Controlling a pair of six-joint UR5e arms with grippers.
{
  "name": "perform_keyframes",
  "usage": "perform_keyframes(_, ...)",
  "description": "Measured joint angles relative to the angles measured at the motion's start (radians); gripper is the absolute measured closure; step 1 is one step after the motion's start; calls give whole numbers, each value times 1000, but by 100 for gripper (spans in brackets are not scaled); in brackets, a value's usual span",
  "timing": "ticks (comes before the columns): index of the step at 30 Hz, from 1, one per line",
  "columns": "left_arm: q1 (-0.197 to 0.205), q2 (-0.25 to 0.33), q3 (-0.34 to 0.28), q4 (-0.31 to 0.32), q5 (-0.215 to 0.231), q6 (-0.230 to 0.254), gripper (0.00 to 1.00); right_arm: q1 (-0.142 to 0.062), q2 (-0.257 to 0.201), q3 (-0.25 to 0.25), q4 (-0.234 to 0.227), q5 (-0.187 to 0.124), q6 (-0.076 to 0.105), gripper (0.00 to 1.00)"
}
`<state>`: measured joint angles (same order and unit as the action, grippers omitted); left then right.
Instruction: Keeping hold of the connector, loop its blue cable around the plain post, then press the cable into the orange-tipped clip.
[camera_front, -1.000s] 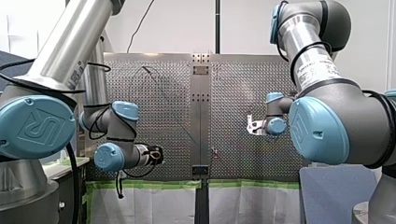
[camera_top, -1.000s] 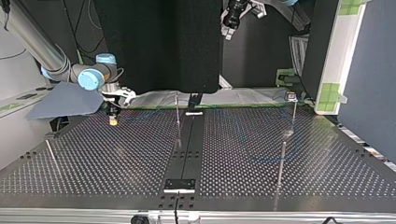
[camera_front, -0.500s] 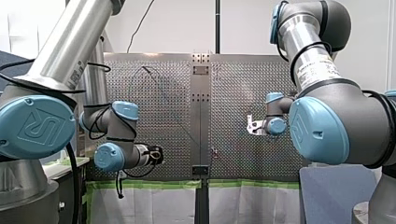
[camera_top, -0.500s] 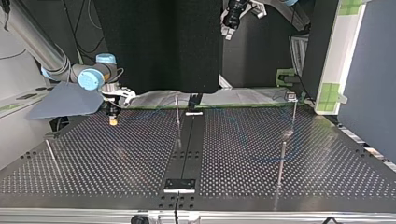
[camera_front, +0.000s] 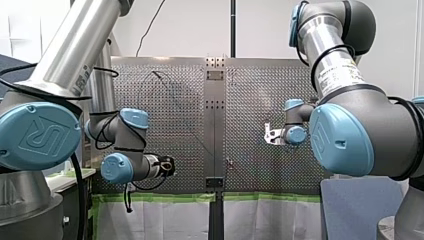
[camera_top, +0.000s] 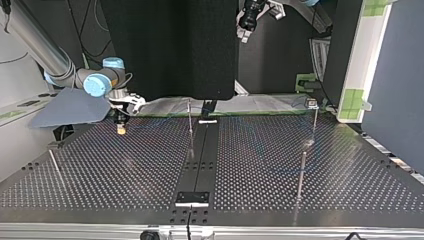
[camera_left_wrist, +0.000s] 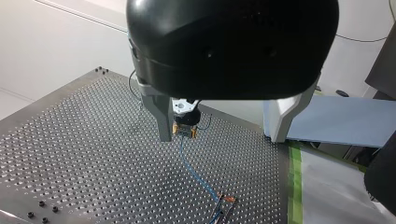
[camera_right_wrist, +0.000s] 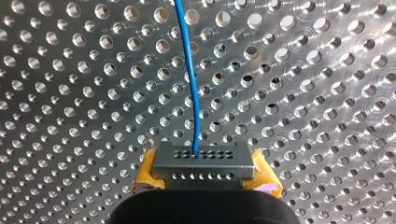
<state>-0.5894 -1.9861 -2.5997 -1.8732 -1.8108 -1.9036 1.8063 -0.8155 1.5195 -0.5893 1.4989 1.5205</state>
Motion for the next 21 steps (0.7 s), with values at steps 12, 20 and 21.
perform_keyframes(12, 0, 0, 0, 0, 0, 0, 0, 0, 0, 0, 0, 0, 0, 100)
perform_keyframes(20, 0, 0, 0, 0, 0, 0, 0, 0, 0, 0, 0, 0, 0, 100)
perform_keyframes(21, 0, 0, 0, 0, 0, 0, 0, 0, 0, 0, 0, 0, 0, 100)
